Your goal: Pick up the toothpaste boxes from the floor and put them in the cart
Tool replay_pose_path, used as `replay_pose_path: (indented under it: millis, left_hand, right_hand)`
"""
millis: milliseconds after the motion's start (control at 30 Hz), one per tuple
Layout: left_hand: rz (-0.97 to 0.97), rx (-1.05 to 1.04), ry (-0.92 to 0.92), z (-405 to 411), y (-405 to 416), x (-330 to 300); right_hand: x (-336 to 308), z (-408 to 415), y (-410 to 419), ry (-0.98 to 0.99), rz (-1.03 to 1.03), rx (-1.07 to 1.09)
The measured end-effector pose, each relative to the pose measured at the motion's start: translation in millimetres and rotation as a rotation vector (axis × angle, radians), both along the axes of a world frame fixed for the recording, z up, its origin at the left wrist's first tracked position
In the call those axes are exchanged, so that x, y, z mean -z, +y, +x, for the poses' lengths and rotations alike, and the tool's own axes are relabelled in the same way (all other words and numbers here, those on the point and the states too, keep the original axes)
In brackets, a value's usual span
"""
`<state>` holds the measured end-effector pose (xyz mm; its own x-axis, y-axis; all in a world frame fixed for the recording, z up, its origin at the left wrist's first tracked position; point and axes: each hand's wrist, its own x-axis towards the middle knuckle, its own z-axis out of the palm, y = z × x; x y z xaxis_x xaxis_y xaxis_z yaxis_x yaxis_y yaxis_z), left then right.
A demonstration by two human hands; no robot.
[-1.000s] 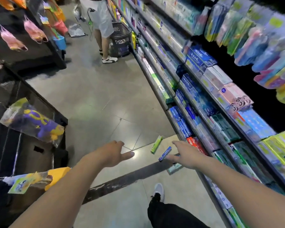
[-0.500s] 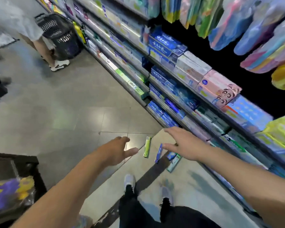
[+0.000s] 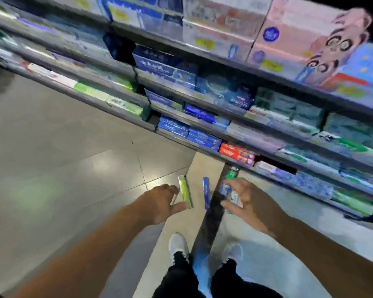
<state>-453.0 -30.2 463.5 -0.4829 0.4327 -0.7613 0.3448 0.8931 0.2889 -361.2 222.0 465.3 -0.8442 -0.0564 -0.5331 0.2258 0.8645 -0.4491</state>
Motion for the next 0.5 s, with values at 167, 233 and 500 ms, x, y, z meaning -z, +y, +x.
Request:
replay_pose_path:
  millis: [167, 233, 500]
  left_hand:
    - [-0.148, -0.022, -0.041, -6, 19, 171]
    - [-0.178, -0.041, -0.038, -4, 23, 231]
    - [-0.215, 0.015, -0.088, -20, 23, 406]
  right_hand:
    - [160, 12, 0, -0.076, 0.05, 0.083]
    - [222, 17, -6, -0.122, 0.044, 0.171]
    - [437, -6, -32, -0.255, 0.115, 0.293]
